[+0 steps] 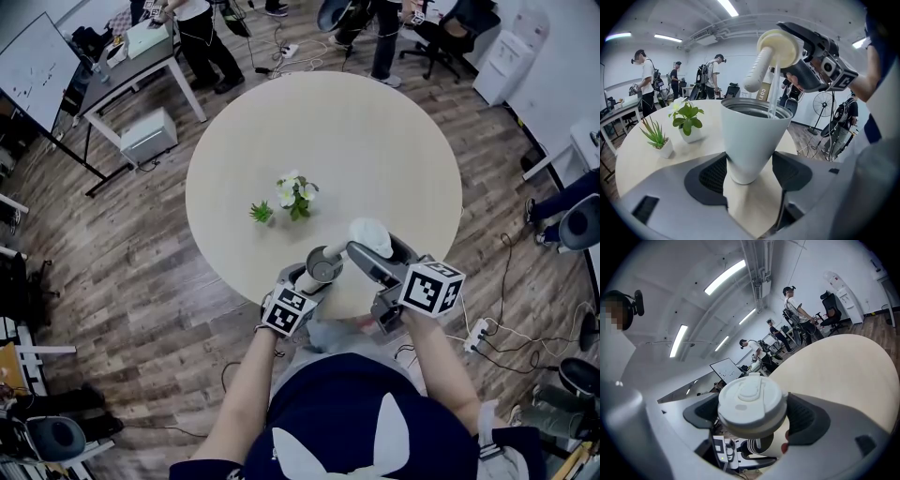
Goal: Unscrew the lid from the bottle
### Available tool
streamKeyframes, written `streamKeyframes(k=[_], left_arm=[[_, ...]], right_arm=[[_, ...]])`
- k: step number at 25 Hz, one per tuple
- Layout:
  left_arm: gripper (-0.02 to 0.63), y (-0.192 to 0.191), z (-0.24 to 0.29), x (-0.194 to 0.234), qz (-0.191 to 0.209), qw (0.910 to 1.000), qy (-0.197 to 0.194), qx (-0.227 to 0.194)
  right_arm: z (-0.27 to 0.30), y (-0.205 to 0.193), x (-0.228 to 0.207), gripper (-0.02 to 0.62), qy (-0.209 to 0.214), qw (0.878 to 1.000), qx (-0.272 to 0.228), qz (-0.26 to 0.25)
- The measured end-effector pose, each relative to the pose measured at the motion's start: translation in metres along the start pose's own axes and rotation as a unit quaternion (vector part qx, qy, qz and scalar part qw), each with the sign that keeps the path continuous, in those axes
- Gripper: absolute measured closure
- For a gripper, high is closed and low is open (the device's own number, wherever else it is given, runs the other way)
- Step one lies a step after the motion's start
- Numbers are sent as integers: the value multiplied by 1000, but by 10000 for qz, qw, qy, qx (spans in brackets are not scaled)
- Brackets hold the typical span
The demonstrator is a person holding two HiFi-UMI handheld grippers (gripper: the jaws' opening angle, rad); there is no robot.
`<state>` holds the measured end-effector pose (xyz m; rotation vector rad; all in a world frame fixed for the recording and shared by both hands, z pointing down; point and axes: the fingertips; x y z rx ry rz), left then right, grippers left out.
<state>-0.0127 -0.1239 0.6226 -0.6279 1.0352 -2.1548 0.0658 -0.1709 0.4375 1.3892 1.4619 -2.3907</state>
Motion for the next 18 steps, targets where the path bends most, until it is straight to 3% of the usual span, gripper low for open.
streamKeyframes(k=[18], left_arm=[[295,-1,1,-1,20,10000,62,54]], right_arm=[[-2,-1,8,153,55,10000,14,-59]])
Point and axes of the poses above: the fingertips, and each gripper's own axes: z forward along the fingers, x to its left, y out of its top, and after that the axes turned 4 degrees about -x, right-handed
